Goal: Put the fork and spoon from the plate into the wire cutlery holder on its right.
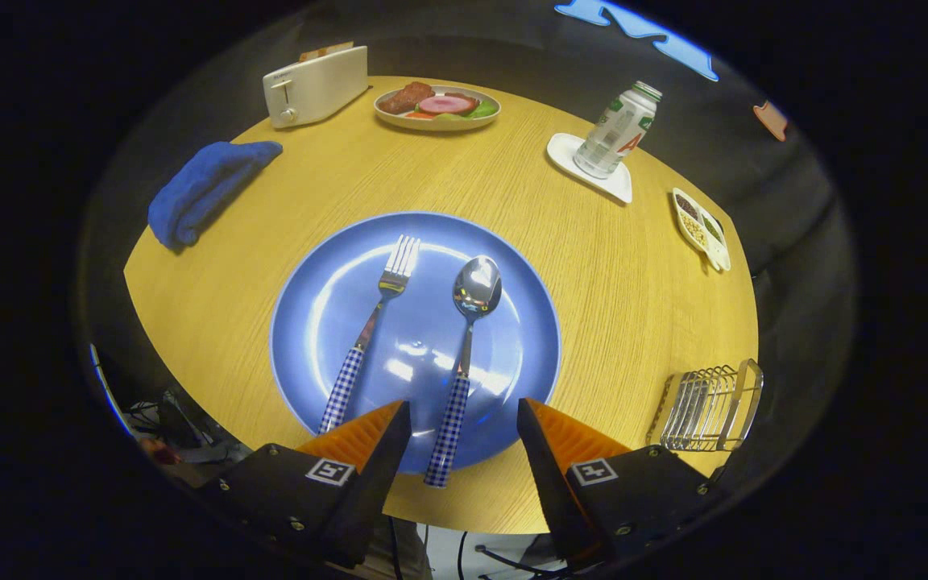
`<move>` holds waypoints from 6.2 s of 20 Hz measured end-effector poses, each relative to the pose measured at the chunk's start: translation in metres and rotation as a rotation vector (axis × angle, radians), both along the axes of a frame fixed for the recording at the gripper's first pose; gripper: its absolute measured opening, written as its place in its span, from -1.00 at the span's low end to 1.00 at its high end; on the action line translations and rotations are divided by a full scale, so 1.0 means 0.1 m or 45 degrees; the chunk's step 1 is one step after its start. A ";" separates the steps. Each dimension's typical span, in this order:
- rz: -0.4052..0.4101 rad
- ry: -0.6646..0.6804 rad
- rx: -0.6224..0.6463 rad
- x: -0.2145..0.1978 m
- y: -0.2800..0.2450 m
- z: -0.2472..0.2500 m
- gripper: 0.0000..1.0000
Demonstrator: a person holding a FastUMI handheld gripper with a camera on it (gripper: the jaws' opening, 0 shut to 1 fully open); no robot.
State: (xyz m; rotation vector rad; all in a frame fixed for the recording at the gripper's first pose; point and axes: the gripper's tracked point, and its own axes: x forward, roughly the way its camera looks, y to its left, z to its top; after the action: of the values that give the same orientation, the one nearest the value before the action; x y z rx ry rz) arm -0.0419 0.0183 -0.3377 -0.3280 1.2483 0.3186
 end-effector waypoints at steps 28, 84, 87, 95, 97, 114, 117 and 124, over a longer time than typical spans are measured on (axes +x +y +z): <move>0.159 0.552 -0.073 -0.28 -1.25 1.05 -0.98; -0.126 0.916 -0.341 0.06 -2.65 1.20 -0.39; -0.103 0.857 -0.308 0.02 -2.44 1.36 -0.38; -0.034 0.775 -0.177 -0.19 -1.75 1.42 -0.39; -0.047 0.769 -0.147 -0.25 -1.54 1.37 -0.39; 0.043 0.732 0.070 -0.30 -0.03 0.91 -0.39; 0.018 0.718 0.060 -0.20 0.15 0.72 -0.39; -0.006 0.742 0.084 -0.21 0.51 0.44 -0.38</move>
State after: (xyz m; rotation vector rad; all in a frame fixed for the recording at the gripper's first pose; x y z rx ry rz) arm -0.0625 0.0691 -0.2938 -0.1775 1.8047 0.4702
